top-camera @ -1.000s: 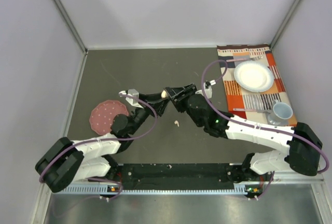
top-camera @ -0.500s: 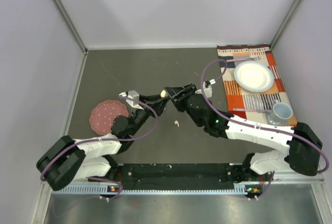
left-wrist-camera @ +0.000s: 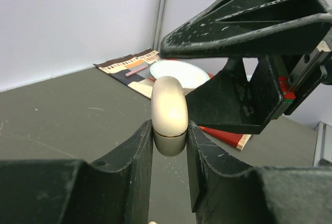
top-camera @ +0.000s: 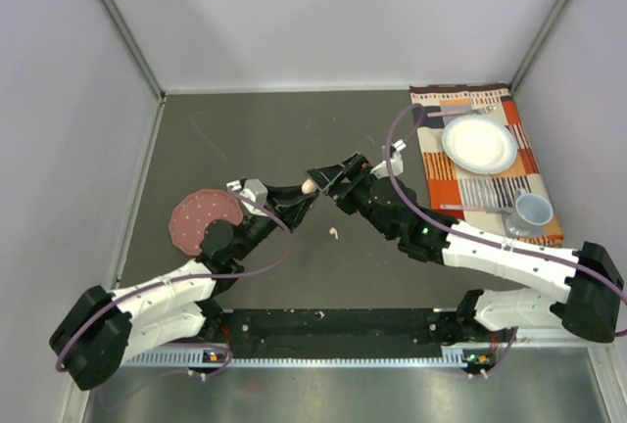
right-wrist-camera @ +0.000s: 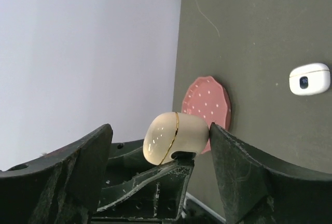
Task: Insert the wireless bluetooth earbuds into the charging case
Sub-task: Pass from the left arm to the right, then pass from the right arm to the left
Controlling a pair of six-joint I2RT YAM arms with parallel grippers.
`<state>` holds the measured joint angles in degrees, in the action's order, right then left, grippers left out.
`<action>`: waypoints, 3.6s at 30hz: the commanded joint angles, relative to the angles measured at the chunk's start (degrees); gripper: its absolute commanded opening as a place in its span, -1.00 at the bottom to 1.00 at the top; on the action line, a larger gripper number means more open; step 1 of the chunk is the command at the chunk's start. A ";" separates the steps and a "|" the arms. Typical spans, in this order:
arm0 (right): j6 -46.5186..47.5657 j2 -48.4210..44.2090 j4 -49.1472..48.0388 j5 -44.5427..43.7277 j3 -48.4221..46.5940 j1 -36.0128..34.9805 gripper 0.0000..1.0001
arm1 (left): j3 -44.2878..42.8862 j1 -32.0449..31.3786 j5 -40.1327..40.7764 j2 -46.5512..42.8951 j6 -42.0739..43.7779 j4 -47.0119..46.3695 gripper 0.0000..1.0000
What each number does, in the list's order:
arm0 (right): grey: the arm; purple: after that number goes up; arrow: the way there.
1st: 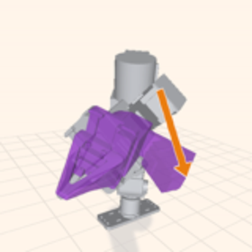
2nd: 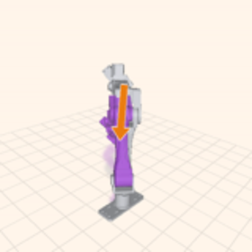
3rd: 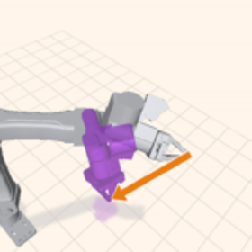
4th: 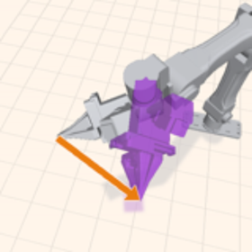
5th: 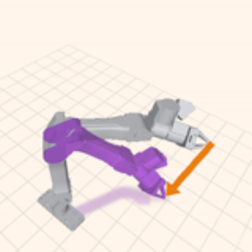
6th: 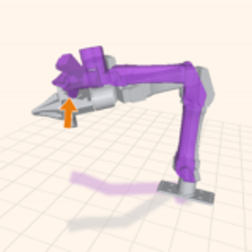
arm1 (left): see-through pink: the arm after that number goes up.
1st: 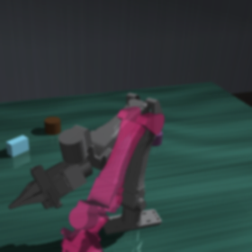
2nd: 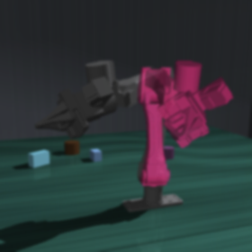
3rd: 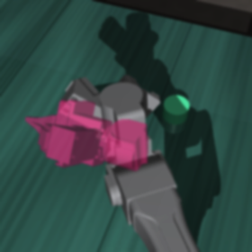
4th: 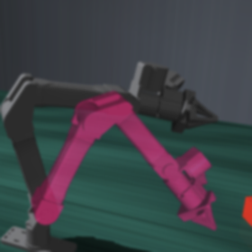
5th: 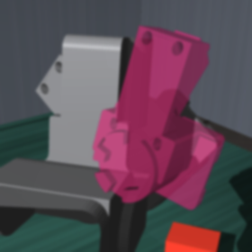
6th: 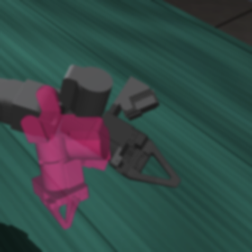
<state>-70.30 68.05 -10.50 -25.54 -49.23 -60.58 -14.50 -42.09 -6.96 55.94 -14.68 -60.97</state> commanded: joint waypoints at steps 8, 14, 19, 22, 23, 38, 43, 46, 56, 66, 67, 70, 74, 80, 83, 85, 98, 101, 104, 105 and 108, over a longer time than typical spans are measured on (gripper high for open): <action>1.40 -1.16 5.67 12.27 -4.21 1.69 0.27 | -3.60 0.16 -6.75 -4.52 5.97 9.02 -0.83; -0.01 -4.06 5.49 11.74 -2.10 1.95 0.02 | -3.52 0.16 -6.49 -5.49 6.77 10.17 -0.84; -1.06 -5.82 4.44 10.51 -0.52 1.95 -0.38 | -3.43 0.25 -4.47 -5.58 7.03 10.78 -0.83; -1.68 -6.00 4.09 10.42 -0.51 1.95 -0.64 | -2.90 0.25 -3.59 -5.67 6.16 9.56 -0.74; -1.94 -6.00 3.74 10.51 -0.51 1.95 -0.68 | -2.73 0.34 -3.41 -5.67 5.80 8.34 -0.69; -9.23 -5.12 0.48 10.77 1.15 2.04 -0.84 | -1.23 0.25 -3.85 -1.89 3.25 0.76 -0.13; -10.64 -4.77 -0.13 11.12 1.86 2.04 -0.85 | 0.52 0.25 -2.27 -1.19 2.37 -3.88 -0.11; -10.91 -4.51 -1.01 11.56 1.95 2.04 -0.85 | 1.93 0.25 -1.39 -0.66 1.76 -7.75 -0.17; -11.44 -2.84 -0.14 12.36 1.25 2.04 -0.85 | 2.20 0.16 -3.23 0.39 1.14 -11.19 -0.10; -10.56 -2.31 3.38 11.48 -0.60 2.04 -0.87 | 1.23 0.16 -7.80 -0.04 4.65 -8.47 -0.13; -10.64 -2.40 3.30 11.30 -0.60 2.04 -0.87 | 1.40 0.16 -7.89 -0.04 4.92 -7.94 -0.14; -10.64 -2.75 3.12 11.13 -0.60 2.04 -0.87 | 1.84 0.16 -8.42 -0.48 6.32 -7.41 -0.16; -10.82 -3.36 3.21 11.12 -0.86 2.48 -0.87 | 3.07 0.16 -9.21 -0.92 9.48 -9.24 -0.15; -10.91 -2.93 3.56 12.88 -1.57 2.83 -0.87 | 5.97 0.07 -10.08 -0.13 12.30 -15.49 -0.19; -10.91 -2.40 4.00 13.58 -2.09 2.92 -0.87 | 6.68 -0.10 -9.92 0.57 12.65 -17.69 -0.20; -10.82 -2.22 4.35 13.94 -2.45 2.92 -0.87 | 7.20 -0.36 -9.91 1.10 12.66 -20.14 -0.20; -10.56 0.06 4.88 15.35 -3.33 3.10 -0.86 | 6.06 -1.16 -11.32 0.49 13.45 -22.71 -0.19; -10.56 0.24 4.97 15.43 -3.15 3.18 -0.86 | 6.15 -1.07 -10.27 -1.18 13.71 -22.35 -0.13; -10.64 0.50 5.05 15.34 -2.98 3.18 -0.86 | 6.15 -1.16 -9.48 -2.67 13.97 -21.39 -0.10; -10.73 0.59 5.05 15.43 -2.97 3.27 -0.86 | 5.98 -1.24 -9.30 -2.94 13.97 -20.60 -0.09; -10.73 0.94 4.79 15.87 -3.24 3.27 -0.86 | 6.06 -1.24 -8.86 -3.39 14.15 -19.98 -0.09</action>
<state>-81.23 67.79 -4.82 -9.63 -49.98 -57.84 -7.84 -42.48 -14.63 54.35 -1.28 -72.82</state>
